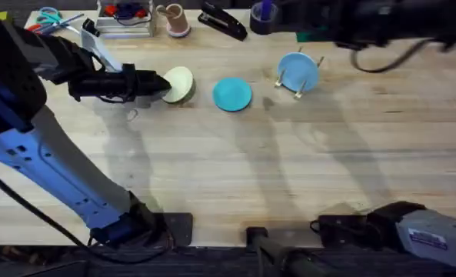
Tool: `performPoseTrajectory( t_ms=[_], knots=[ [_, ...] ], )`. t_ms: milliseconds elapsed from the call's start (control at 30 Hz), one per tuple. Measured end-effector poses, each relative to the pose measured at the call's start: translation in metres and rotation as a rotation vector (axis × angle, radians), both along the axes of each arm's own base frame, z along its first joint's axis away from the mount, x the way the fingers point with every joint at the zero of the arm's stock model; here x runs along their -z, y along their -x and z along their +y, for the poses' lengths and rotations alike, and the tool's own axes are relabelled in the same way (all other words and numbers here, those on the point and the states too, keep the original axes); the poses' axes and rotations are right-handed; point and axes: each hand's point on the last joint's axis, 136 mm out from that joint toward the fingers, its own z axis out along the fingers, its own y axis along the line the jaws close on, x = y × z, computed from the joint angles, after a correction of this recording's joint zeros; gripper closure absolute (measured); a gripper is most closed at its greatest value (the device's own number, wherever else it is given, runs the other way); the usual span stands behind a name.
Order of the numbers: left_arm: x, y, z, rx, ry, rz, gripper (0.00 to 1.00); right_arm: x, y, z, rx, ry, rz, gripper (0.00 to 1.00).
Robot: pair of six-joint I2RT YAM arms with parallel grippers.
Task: Pick up the plates from the table one by one and place each into a slot on the dish rack.
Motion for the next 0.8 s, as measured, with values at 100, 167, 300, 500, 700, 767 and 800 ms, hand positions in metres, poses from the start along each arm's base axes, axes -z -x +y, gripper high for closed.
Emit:
performPoseTrajectory(
  t_ms=[100, 167, 300, 500, 700, 767, 800],
  knots=[
    [0.000, 0.000, 0.000, 0.000, 0.000, 0.000, 0.961, 0.011, -0.013, 0.027, -0.028, -0.033, 0.006, 0.007],
    [0.000, 0.000, 0.000, 0.000, 0.000, 0.000, 0.961, 0.019, -0.021, 0.045, -0.047, -0.054, 0.010, 0.007],
    [0.000, 0.000, 0.000, 0.000, 0.000, 0.000, 0.961, 0.041, -0.030, 0.078, -0.076, -0.085, 0.040, 0.007],
    [0.000, 0.000, 0.000, 0.000, 0.000, 0.000, 0.962, 0.079, -0.037, 0.115, -0.091, -0.120, 0.112, 0.007],
    [0.000, 0.000, 0.000, 0.000, 0.000, 0.000, 0.962, 0.103, -0.040, 0.139, -0.085, -0.159, 0.158, 0.007],
    [0.000, 0.000, 0.000, 0.000, 0.000, 0.000, 0.962, 0.108, -0.042, 0.146, -0.082, -0.176, 0.167, 0.007],
    [0.000, 0.000, 0.000, 0.000, 0.000, 0.001, 0.960, 0.111, -0.042, 0.150, -0.080, -0.184, 0.170, 0.008]
  ],
)
